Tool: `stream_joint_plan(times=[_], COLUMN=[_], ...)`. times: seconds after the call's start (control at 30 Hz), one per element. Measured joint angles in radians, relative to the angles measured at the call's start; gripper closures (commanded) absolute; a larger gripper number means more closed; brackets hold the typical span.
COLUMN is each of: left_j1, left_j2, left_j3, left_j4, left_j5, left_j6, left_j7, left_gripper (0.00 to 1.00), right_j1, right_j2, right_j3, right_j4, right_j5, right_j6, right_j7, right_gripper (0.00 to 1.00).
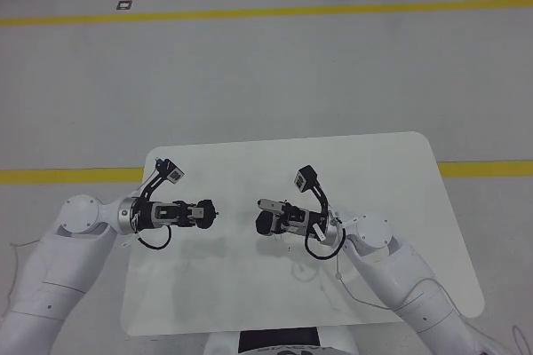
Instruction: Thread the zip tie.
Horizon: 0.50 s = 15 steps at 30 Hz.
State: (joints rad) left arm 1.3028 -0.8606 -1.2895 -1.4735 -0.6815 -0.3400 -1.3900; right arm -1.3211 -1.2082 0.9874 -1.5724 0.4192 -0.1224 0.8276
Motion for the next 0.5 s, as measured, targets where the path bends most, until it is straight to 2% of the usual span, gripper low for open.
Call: stream_joint_plan(times=[0.13, 0.27, 0.37, 0.4, 0.5], left_j1=[0.0, 0.0, 0.0, 0.0, 0.0], left_j2=[0.0, 0.0, 0.0, 0.0, 0.0], left_j3=[0.0, 0.0, 0.0, 0.0, 0.0], left_j4=[0.0, 0.0, 0.0, 0.0, 0.0], left_j5=[0.0, 0.0, 0.0, 0.0, 0.0], left_j6=[0.0, 0.0, 0.0, 0.0, 0.0], left_j7=[0.0, 0.0, 0.0, 0.0, 0.0], left_gripper=[1.0, 1.0, 1.0, 1.0, 1.0], right_j1=[-0.03, -0.049, -0.054, -0.057, -0.068], right_j2=[0.002, 0.005, 0.005, 0.005, 0.005], right_j3=[-0.024, -0.059, -0.09, -0.097, -0.109], right_j4=[-0.086, -0.202, -0.265, -0.269, -0.261], right_j5=[-0.153, -0.319, -0.415, -0.436, -0.511], right_j6=[0.118, 0.334, 0.467, 0.484, 0.464], right_j7=[-0.145, -0.261, -0.309, -0.32, -0.358], right_gripper=[0.0, 0.0, 0.0, 0.0, 0.0])
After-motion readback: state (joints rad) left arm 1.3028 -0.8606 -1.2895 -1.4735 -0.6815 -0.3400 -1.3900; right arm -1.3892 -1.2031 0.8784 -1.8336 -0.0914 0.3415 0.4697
